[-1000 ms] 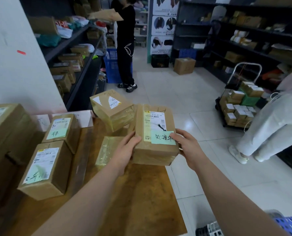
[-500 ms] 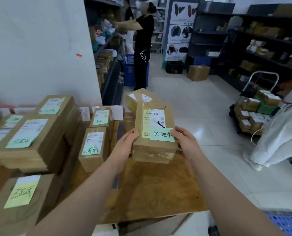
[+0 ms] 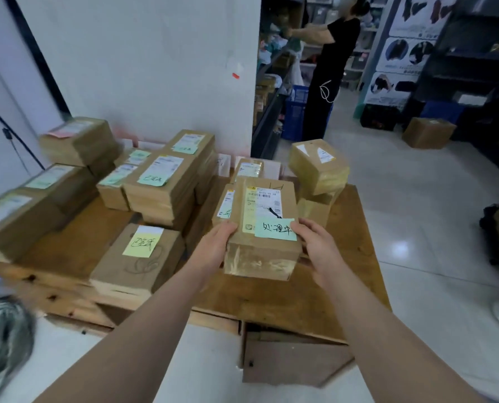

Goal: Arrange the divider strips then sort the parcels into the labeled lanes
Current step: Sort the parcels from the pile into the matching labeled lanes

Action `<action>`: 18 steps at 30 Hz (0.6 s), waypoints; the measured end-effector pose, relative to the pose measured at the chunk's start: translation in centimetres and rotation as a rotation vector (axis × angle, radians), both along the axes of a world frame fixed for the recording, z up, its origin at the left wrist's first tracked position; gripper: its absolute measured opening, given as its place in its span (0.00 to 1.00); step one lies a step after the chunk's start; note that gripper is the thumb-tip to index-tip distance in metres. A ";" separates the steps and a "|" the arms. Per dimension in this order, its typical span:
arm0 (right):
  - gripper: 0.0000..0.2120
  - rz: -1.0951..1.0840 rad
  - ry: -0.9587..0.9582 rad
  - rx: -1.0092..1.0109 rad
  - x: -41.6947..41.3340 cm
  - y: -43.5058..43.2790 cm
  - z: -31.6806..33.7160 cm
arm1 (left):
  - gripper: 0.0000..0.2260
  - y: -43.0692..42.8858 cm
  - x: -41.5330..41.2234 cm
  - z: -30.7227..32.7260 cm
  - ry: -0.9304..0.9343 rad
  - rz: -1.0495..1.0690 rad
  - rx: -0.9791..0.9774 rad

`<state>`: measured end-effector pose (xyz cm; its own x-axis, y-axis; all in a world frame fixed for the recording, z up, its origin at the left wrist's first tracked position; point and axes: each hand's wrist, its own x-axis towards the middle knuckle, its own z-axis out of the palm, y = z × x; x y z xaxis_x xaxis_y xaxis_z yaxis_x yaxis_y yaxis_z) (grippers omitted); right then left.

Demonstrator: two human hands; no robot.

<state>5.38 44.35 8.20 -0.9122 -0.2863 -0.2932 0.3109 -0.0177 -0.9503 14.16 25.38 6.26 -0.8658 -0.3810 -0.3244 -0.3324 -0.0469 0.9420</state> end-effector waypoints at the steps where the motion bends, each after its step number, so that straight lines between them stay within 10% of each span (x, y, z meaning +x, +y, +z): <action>1: 0.08 0.014 -0.001 0.006 0.6 -0.6 -0.2 | 0.18 -0.4 0.9 -0.1 -0.006 0.008 0.008; 18: 0.12 0.052 0.046 0.047 7.5 -19.1 1.4 | 0.17 -19.2 9.3 3.1 0.074 0.067 -0.039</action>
